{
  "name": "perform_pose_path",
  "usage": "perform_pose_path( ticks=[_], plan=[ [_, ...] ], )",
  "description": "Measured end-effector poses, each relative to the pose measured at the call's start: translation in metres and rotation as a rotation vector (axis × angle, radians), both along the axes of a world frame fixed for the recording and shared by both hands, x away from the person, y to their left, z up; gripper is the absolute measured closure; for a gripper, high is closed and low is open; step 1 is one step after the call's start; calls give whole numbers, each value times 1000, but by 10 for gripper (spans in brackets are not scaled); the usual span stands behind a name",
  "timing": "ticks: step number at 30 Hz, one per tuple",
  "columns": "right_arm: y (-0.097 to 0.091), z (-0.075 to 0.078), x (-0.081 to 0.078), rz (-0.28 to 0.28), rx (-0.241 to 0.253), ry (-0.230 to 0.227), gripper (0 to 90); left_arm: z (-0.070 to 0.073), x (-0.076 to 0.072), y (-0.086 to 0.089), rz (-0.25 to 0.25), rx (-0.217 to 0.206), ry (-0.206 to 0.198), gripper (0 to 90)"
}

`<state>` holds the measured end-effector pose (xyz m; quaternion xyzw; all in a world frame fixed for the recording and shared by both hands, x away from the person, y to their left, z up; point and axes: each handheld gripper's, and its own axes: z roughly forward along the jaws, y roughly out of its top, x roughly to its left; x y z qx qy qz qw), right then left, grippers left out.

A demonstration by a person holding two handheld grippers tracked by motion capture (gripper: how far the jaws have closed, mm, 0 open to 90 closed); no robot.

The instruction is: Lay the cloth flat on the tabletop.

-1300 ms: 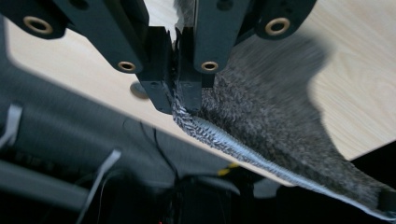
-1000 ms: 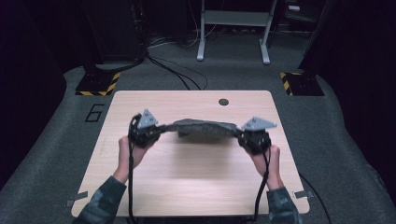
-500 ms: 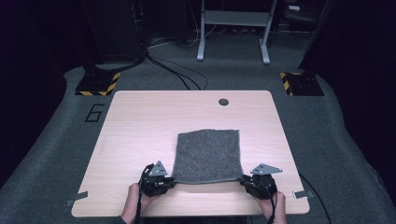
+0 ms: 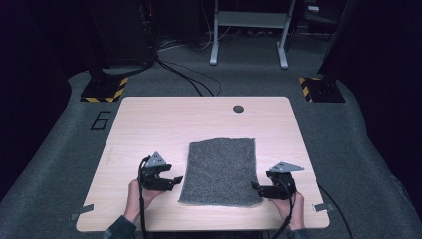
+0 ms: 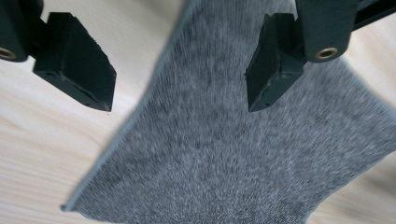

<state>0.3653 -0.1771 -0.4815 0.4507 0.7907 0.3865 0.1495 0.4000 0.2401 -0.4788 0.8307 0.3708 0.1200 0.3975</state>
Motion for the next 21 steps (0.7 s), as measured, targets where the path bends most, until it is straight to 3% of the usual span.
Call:
perform_pose_path(
  ticks=[5, 10, 13, 16, 21],
  plan=[
    [31, -10, 24, 15, -43, 23, 159, -9, 25, -1, 34, -16, 58, 305],
    [56, -21, 34, 43, -89, 37, 159, -10, 40, -20, 26, -7, 67, 317],
    [61, -27, 34, 36, -99, 71, 169, -11, 47, -38, -5, 37, 83, 396],
    [59, -31, 33, 48, -111, 72, 208, -19, 49, -53, -33, 48, 107, 530],
    [54, -34, 25, 49, -123, 60, 296, -31, 44, -62, -75, 45, 141, 747]
  ],
)
